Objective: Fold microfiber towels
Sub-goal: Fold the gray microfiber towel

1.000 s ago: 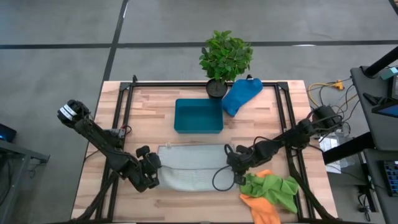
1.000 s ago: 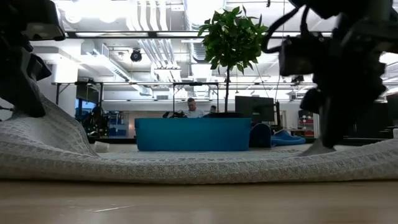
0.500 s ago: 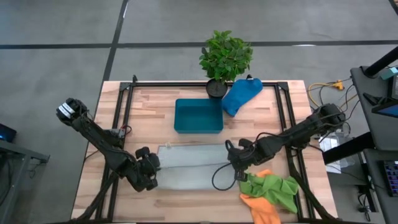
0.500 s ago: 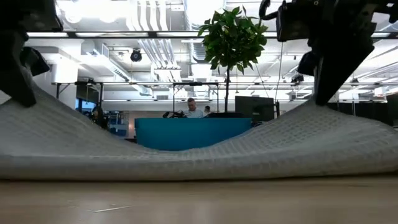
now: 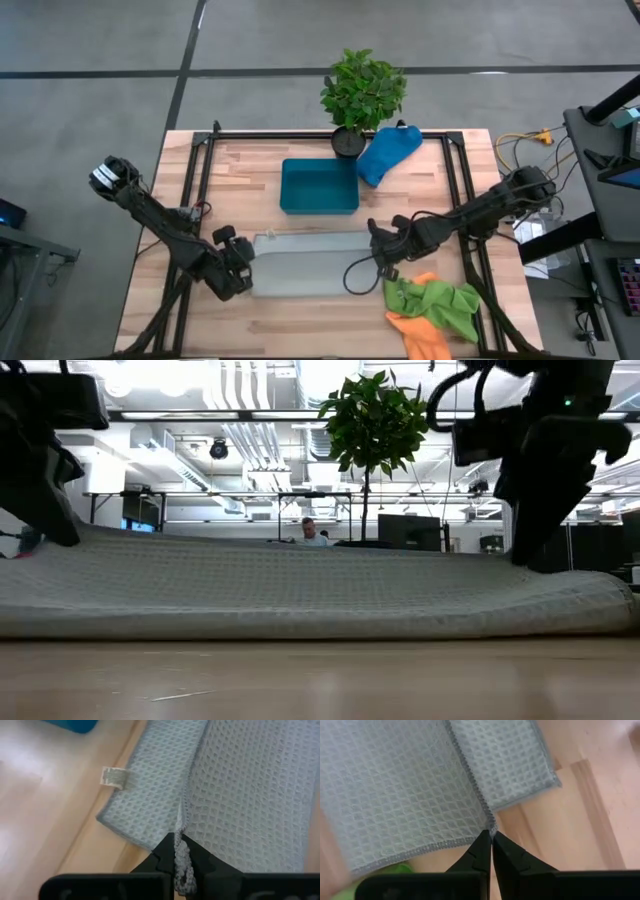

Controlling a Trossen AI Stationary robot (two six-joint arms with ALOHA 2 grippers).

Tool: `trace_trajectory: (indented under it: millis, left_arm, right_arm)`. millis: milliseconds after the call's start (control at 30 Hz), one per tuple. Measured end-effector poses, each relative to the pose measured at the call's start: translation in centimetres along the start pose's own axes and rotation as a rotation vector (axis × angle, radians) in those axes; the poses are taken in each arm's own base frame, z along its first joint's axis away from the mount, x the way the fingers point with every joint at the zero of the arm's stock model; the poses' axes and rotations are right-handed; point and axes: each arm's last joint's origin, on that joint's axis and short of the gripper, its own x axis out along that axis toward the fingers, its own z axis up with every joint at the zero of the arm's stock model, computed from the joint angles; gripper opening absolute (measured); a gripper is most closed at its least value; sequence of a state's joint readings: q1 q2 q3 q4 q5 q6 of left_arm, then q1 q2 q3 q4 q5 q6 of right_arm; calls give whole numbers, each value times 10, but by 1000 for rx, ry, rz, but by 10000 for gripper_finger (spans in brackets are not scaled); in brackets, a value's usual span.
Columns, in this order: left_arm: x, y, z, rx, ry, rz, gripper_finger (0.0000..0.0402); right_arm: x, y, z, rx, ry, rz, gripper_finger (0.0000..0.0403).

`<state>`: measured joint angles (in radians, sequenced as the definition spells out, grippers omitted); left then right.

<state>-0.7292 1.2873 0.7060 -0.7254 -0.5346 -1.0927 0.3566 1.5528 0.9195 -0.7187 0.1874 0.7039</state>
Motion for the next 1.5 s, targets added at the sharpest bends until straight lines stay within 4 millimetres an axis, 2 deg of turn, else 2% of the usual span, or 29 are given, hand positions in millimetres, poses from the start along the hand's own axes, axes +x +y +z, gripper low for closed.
trace_trajectory:
  millis: [533,733,933,1100,1233,1500]
  left_arm:
    - [23,25,6,-34,22,133,0]
    - [28,29,13,-13,11,150,0]
    - [33,35,14,-34,19,177,0]
    - [33,37,14,-37,26,187,4]
    - [33,37,14,-37,25,188,42]
    - [31,39,15,-39,6,197,158]
  right_arm:
    - [12,-32,21,17,-15,-29,8]
    - [20,-46,20,31,6,-53,8]
    - [29,-48,17,20,-7,-13,11]
    - [29,-47,21,27,-42,10,37]
    - [27,-51,24,46,-55,0,65]
    - [5,-53,26,59,-133,49,109]
